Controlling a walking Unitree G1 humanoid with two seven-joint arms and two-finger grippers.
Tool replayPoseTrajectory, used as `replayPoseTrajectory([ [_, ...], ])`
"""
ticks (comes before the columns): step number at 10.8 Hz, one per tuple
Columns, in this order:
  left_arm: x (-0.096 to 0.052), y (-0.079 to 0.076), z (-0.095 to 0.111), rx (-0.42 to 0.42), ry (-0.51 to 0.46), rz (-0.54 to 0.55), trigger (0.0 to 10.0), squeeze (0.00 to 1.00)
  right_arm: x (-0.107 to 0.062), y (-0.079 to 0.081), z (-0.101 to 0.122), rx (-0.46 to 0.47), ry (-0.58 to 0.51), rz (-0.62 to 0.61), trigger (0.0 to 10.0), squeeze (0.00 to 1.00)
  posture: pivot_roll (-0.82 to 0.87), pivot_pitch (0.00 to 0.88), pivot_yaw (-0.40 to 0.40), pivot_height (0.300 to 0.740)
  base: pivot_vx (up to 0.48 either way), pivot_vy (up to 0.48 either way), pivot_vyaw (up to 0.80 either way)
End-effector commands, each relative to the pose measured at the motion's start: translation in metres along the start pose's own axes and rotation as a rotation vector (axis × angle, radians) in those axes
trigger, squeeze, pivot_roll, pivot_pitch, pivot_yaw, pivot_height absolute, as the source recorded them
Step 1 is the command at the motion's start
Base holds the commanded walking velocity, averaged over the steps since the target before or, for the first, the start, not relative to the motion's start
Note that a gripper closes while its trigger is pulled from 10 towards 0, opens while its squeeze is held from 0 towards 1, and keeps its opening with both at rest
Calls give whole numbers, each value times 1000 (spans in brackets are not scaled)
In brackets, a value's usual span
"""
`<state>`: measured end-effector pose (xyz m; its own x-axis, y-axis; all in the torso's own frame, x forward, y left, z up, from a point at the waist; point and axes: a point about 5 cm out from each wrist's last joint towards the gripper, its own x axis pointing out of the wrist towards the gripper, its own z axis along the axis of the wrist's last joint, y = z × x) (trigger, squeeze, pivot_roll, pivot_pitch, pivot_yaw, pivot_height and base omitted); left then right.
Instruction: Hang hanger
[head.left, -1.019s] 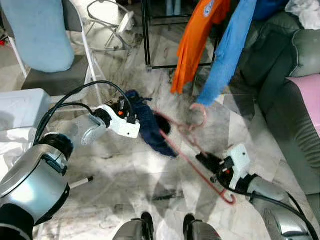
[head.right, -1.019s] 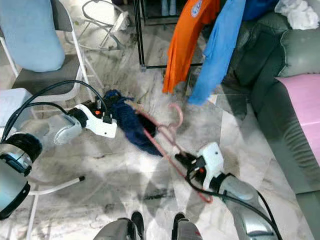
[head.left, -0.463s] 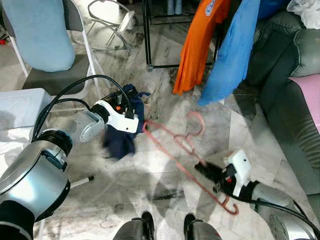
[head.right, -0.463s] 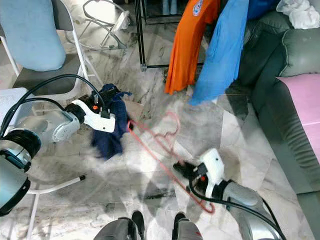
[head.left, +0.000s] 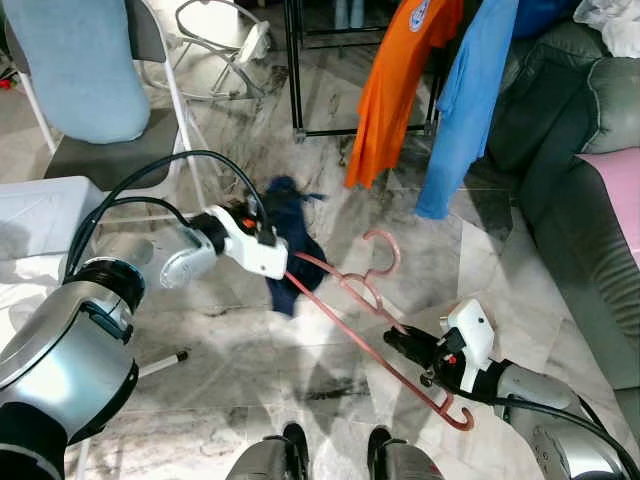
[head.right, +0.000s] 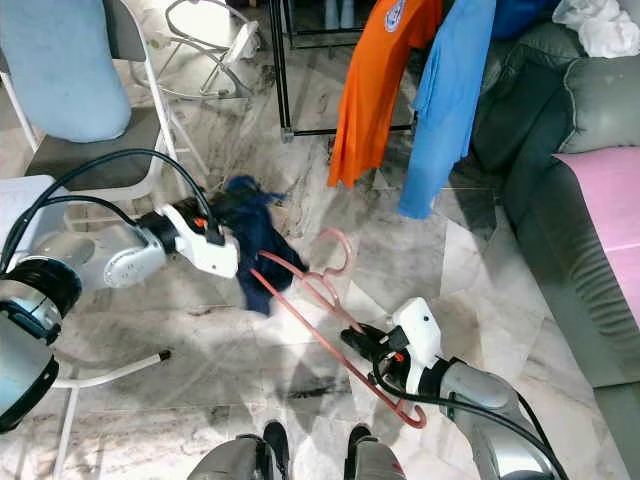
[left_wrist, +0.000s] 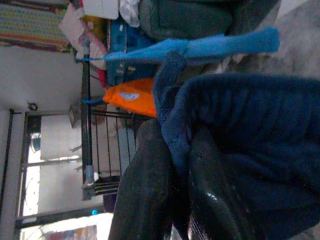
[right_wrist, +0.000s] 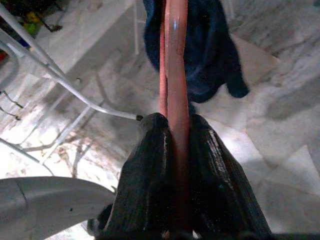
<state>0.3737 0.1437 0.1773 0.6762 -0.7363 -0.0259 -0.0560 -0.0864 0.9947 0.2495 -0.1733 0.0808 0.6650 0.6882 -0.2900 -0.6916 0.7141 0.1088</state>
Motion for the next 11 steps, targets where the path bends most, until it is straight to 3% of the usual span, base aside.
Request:
replayPoseTrajectory([
  [1,-8,0,-2,-28,-8,30,10000,0,0,1,-6,5,15,-9,10000,0,-69,247,82,740,0,0,0],
  [4,-16,0,-7,-41,4,35,10000,0,-5,0,-17,21,54,-10,10000,0,-64,244,76,740,0,0,0],
  [6,-18,10,-5,-97,-31,108,10000,0,-10,-10,-41,99,138,-66,10000,0,-62,242,73,740,0,0,0],
  [7,-17,13,-2,-118,-57,138,10000,0,-11,-15,-46,162,128,-108,10000,0,-60,240,72,740,0,0,0],
  [8,-16,14,3,-146,-94,166,10000,0,-11,-22,-50,229,110,-169,10000,0,-56,240,71,740,0,0,0],
  [9,-13,13,17,-203,-172,193,10000,0,-12,-39,-57,309,105,-314,10000,0,-49,241,68,740,0,0,0],
  [11,0,10,53,-301,-353,225,10000,0,-12,-63,-55,394,75,-479,10000,0,-33,240,64,740,0,0,0],
])
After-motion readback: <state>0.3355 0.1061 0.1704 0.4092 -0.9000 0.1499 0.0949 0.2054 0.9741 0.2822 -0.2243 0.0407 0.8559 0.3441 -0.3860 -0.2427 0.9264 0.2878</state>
